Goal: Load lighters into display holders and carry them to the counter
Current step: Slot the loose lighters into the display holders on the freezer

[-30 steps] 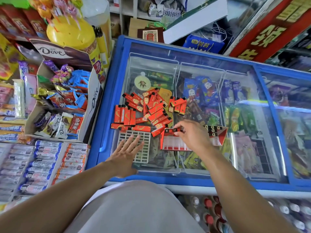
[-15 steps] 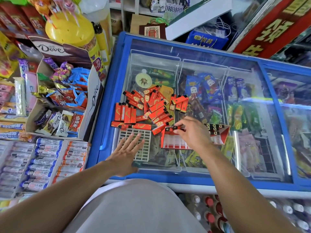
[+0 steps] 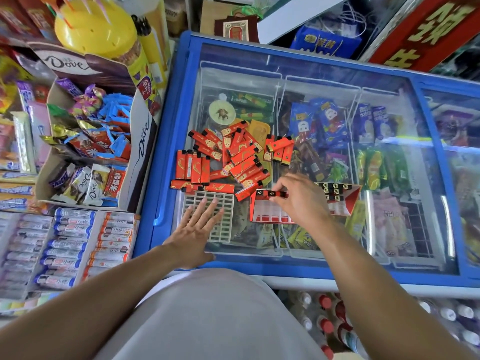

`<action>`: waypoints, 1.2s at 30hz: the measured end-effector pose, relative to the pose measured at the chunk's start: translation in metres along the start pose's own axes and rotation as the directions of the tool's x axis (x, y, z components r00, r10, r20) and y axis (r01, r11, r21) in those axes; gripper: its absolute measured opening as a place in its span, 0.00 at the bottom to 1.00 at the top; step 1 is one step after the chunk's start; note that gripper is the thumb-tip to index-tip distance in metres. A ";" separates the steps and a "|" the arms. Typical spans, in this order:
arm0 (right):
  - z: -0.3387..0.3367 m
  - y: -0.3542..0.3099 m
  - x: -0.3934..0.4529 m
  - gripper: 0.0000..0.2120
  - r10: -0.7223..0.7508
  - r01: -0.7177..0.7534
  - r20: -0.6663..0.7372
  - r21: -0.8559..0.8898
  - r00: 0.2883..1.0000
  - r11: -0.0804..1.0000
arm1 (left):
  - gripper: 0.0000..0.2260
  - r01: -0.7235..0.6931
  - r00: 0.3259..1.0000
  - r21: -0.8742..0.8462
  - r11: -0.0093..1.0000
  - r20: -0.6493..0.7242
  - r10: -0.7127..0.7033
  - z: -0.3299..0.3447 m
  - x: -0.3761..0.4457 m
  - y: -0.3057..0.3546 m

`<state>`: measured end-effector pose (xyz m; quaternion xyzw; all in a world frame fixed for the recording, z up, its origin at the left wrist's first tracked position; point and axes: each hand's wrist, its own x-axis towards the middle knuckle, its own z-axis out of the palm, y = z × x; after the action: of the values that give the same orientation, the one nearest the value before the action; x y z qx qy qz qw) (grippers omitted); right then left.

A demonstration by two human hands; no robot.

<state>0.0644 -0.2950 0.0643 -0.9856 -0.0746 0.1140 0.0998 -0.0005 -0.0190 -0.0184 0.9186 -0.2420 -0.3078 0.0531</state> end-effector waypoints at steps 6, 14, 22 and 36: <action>-0.020 -0.005 0.010 0.24 -0.011 -0.012 0.159 0.138 0.987 0.990 | 0.52 0.002 1.000 0.002 1.000 0.010 -0.002 0.001 0.001 -0.001; -0.019 0.026 0.101 0.40 0.471 -0.476 0.144 0.492 0.870 0.729 | 0.52 0.000 1.000 -0.025 1.000 0.015 0.000 0.001 0.002 -0.002; 0.021 0.039 0.129 0.39 0.619 -0.588 0.213 0.637 0.756 0.499 | 0.50 -0.012 0.997 -0.152 0.988 0.070 0.023 -0.009 0.005 -0.006; 0.010 0.036 0.137 0.26 0.629 -0.488 0.160 0.781 0.761 0.390 | 0.36 -0.052 0.971 -0.226 0.973 -0.239 -0.004 -0.055 0.002 0.032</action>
<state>0.1980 -0.3050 0.0181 -0.8085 0.3277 0.0812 0.4821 0.0204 -0.0504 0.0330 0.9334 -0.2078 -0.2208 0.1917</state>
